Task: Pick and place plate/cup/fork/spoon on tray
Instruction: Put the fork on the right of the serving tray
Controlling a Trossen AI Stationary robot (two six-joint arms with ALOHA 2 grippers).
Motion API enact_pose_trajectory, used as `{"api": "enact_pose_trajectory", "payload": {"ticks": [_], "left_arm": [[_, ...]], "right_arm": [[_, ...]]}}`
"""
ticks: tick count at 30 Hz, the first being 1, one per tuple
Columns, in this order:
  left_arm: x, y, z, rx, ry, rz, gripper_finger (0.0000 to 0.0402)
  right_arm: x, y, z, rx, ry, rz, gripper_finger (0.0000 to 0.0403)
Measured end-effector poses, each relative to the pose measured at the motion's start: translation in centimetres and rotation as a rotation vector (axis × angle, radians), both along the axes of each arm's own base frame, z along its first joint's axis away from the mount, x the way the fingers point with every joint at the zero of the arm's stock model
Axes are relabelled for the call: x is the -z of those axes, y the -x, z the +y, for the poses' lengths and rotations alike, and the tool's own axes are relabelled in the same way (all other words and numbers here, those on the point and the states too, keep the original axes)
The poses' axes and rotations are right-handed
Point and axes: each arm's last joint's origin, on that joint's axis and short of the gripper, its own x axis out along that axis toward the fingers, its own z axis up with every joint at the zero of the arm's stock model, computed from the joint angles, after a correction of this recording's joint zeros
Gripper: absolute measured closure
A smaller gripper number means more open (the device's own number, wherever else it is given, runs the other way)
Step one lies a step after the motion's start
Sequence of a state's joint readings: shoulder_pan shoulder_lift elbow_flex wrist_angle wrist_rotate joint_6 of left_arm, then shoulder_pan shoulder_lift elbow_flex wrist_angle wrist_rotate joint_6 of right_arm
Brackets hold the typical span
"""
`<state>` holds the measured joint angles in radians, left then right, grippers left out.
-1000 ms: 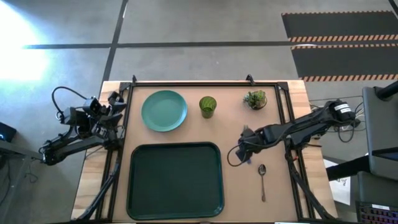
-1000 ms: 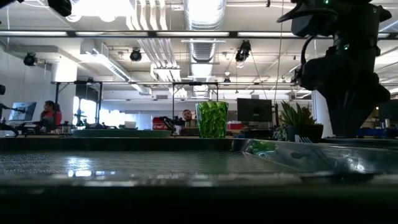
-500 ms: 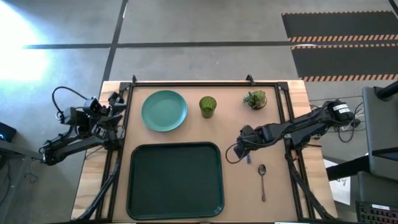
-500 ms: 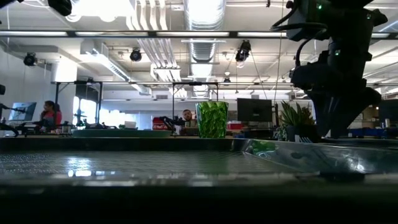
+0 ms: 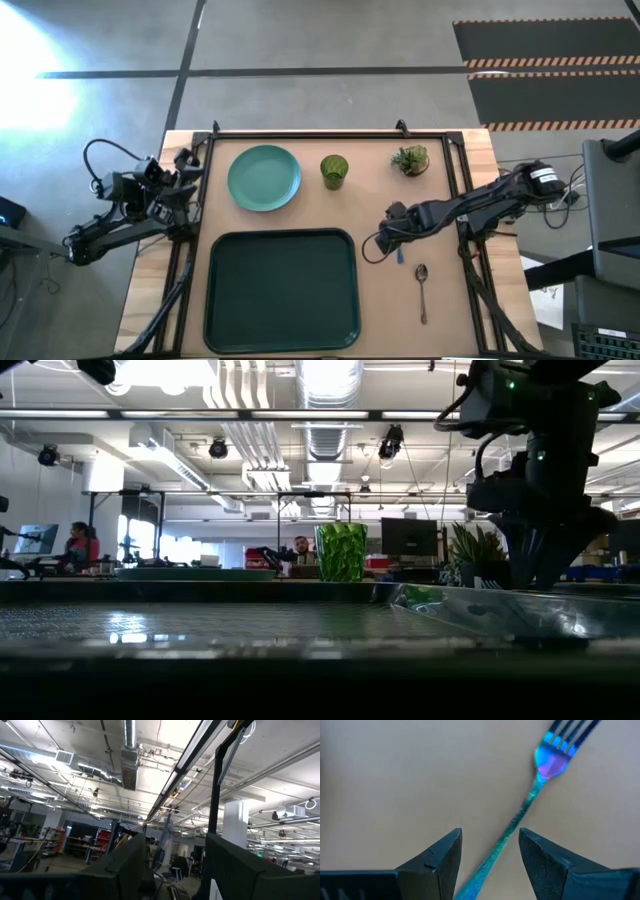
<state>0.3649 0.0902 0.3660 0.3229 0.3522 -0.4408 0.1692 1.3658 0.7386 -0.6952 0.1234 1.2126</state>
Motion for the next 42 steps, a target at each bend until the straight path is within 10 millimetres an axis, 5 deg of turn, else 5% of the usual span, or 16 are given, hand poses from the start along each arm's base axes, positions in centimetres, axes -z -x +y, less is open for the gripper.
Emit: {"api": "enact_pose_trajectory", "payload": {"ticks": [20, 33, 42], "left_arm": [[0.0, 0.0, 0.0, 0.013, -0.008, 0.003, 0.021], [0.0, 0.0, 0.0, 0.013, -0.008, 0.003, 0.021], [0.0, 0.0, 0.0, 0.013, -0.008, 0.003, 0.021]], "right_arm": [[2.6, -0.7, 0.1, 0.058, 0.016, 0.089, 0.0219], [2.6, -1.0, 0.1, 0.11, 0.016, 0.04, 0.0383], [2.5, -1.0, 0.1, 0.128, 0.04, 0.036, 0.0392]]}}
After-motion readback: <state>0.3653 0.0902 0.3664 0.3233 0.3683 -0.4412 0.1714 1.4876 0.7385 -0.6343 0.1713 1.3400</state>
